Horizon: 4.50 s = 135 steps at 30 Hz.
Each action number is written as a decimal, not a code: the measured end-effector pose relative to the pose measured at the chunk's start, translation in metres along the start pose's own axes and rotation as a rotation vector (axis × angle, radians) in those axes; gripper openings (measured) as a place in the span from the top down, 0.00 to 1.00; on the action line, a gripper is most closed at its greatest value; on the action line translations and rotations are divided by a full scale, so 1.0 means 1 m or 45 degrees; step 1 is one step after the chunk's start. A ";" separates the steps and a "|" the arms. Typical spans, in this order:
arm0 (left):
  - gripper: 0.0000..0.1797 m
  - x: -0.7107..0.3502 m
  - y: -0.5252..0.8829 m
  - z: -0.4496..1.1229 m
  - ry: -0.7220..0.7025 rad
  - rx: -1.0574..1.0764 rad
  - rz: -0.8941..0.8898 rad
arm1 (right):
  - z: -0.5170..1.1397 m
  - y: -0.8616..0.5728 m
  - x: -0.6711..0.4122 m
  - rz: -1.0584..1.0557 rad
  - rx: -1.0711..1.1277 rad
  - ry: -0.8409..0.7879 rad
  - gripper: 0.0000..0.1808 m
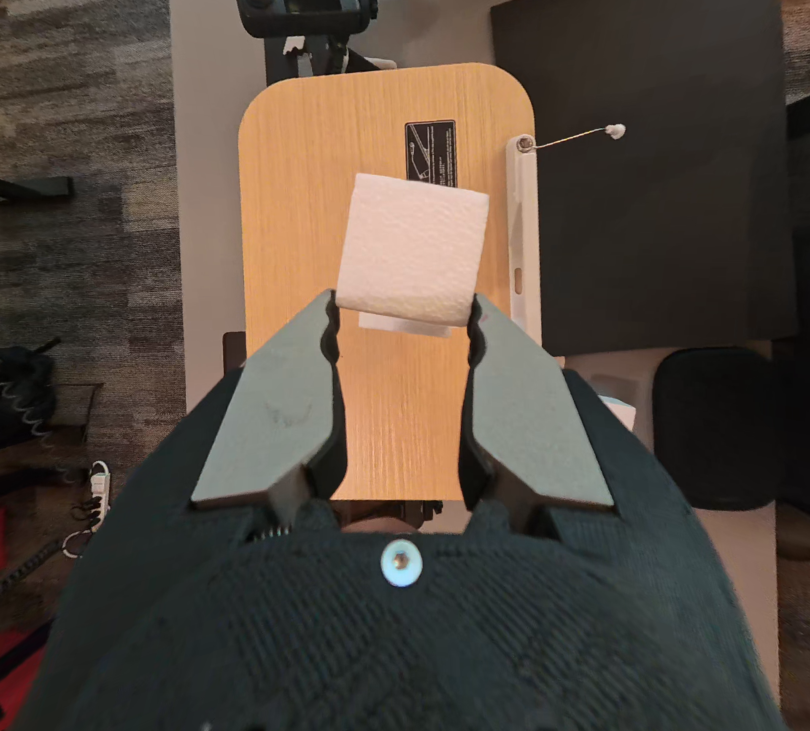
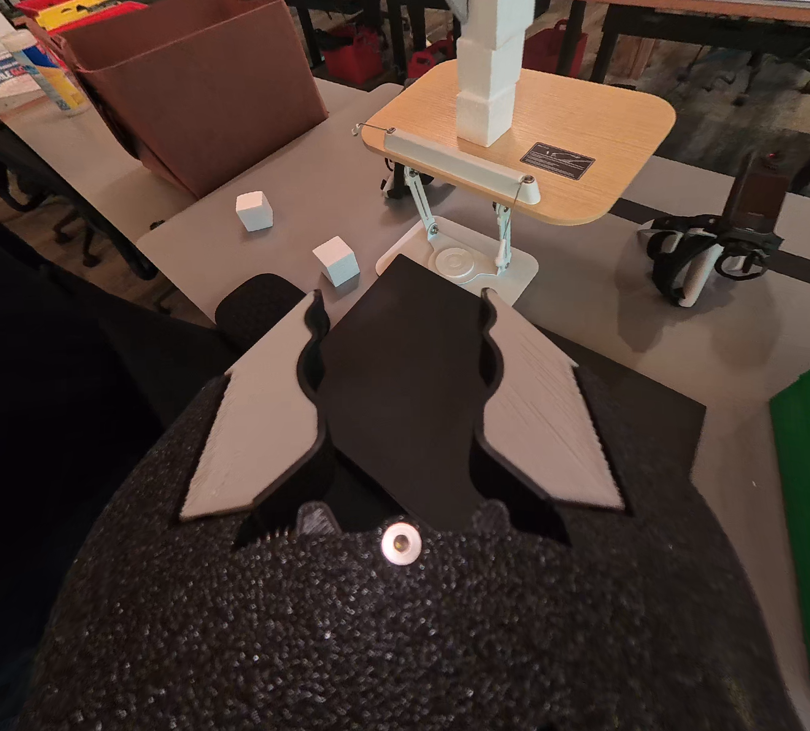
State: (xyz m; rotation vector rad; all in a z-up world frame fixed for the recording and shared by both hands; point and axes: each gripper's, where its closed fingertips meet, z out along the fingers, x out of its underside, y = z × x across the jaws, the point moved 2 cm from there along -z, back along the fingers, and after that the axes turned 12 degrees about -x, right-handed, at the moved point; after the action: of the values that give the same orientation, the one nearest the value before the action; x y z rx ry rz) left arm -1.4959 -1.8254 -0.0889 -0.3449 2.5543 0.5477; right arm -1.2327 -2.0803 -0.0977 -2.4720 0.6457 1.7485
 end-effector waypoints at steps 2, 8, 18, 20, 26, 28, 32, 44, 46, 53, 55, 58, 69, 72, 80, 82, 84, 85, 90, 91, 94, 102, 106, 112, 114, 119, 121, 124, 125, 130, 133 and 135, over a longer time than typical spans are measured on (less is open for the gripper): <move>0.69 0.000 0.002 0.000 -0.010 -0.008 -0.008 | -0.003 -0.002 0.000 -0.004 0.013 0.004 0.62; 0.69 0.005 0.006 -0.002 -0.020 -0.001 -0.041 | -0.001 -0.002 -0.005 -0.020 0.008 0.013 0.61; 0.47 0.011 0.013 -0.010 -0.041 -0.097 -0.112 | 0.005 0.000 -0.008 -0.027 0.008 0.029 0.61; 0.45 0.005 0.016 -0.036 -0.133 -0.191 -0.148 | 0.004 0.002 -0.009 -0.032 0.013 0.025 0.62; 0.57 0.032 -0.064 -0.114 -0.385 -0.199 -0.016 | 0.001 0.006 -0.006 -0.024 0.029 0.027 0.61; 0.60 0.056 -0.119 -0.110 -0.381 -0.085 0.038 | 0.001 0.007 -0.006 -0.017 0.026 0.024 0.62; 0.62 0.114 -0.216 -0.049 -0.250 0.139 0.017 | 0.008 0.012 -0.012 -0.021 -0.001 0.012 0.62; 0.69 0.238 -0.254 0.091 0.290 0.244 0.054 | 0.060 0.046 -0.029 -0.127 -0.155 0.093 0.62; 0.69 0.236 -0.255 0.088 0.307 0.281 0.011 | 0.061 0.049 -0.027 -0.130 -0.161 0.101 0.62; 0.69 0.157 -0.204 -0.019 0.100 0.181 0.073 | 0.045 0.048 -0.015 -0.085 -0.127 0.070 0.62; 0.68 0.116 -0.170 -0.059 -0.012 0.097 0.065 | 0.042 0.044 -0.011 -0.064 -0.122 0.045 0.63; 0.68 0.057 -0.103 -0.099 -0.062 -0.058 0.002 | 0.046 0.036 -0.004 -0.011 -0.122 0.004 0.64; 0.68 -0.051 0.017 -0.070 0.089 -0.043 0.065 | 0.086 0.030 0.021 0.019 -0.159 0.054 0.64; 0.69 -0.051 0.016 -0.056 0.152 -0.001 0.123 | 0.087 0.034 0.023 0.023 -0.183 0.042 0.64; 0.68 -0.043 0.012 -0.036 0.215 0.043 0.160 | 0.072 0.026 0.022 0.041 -0.156 0.008 0.64; 0.68 -0.042 0.016 -0.036 0.217 0.037 0.150 | 0.068 0.023 0.020 0.042 -0.142 0.006 0.64; 0.68 -0.041 0.018 -0.038 0.219 0.043 0.131 | 0.065 0.020 0.019 0.041 -0.129 0.006 0.64; 0.68 -0.040 0.019 -0.039 0.220 0.043 0.128 | 0.065 0.020 0.019 0.041 -0.126 0.005 0.64; 0.68 -0.036 0.016 -0.039 0.225 0.077 0.103 | 0.065 0.018 0.019 0.042 -0.115 0.009 0.64; 0.68 -0.036 0.015 -0.038 0.220 0.082 0.098 | 0.065 0.017 0.019 0.043 -0.115 0.010 0.64; 0.68 -0.034 0.014 -0.038 0.221 0.087 0.085 | 0.067 0.018 0.019 0.039 -0.116 0.018 0.64; 0.63 -0.031 0.016 -0.035 0.237 0.064 0.075 | 0.066 0.018 0.018 0.034 -0.115 0.022 0.64; 0.60 -0.035 0.018 -0.038 0.211 0.067 0.035 | 0.065 0.018 0.019 0.037 -0.110 0.021 0.64; 0.52 -0.036 0.032 -0.065 0.115 -0.035 -0.056 | 0.064 0.020 0.022 0.041 -0.105 0.030 0.64; 0.52 -0.029 0.036 -0.086 0.048 -0.083 -0.109 | 0.064 0.020 0.021 0.039 -0.104 0.026 0.64; 0.44 0.042 0.017 -0.137 0.041 -0.215 -0.342 | 0.072 0.026 0.017 0.038 -0.119 0.014 0.64; 0.40 0.097 -0.017 -0.138 0.129 -0.211 -0.472 | 0.079 0.030 0.018 0.035 -0.132 0.033 0.64; 0.36 0.203 -0.088 -0.113 0.373 -0.185 -0.582 | 0.090 0.035 0.017 0.024 -0.154 0.068 0.64; 0.35 0.239 -0.116 -0.101 0.469 -0.164 -0.612 | 0.094 0.037 0.016 0.018 -0.161 0.077 0.64; 0.33 0.384 -0.219 -0.062 0.943 -0.124 -0.628 | 0.112 0.045 0.007 -0.002 -0.210 0.119 0.64; 0.40 0.418 -0.237 -0.049 1.003 -0.141 -0.627 | 0.122 0.049 0.001 -0.034 -0.230 0.149 0.64; 0.57 0.425 -0.242 -0.043 0.983 -0.127 -0.669 | 0.129 0.053 -0.002 -0.046 -0.248 0.150 0.64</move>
State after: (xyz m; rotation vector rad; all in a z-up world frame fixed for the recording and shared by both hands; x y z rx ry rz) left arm -1.7902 -2.1169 -0.3527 -1.4505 2.9439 0.3781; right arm -1.3669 -2.0927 -0.1318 -2.7135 0.4541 1.7408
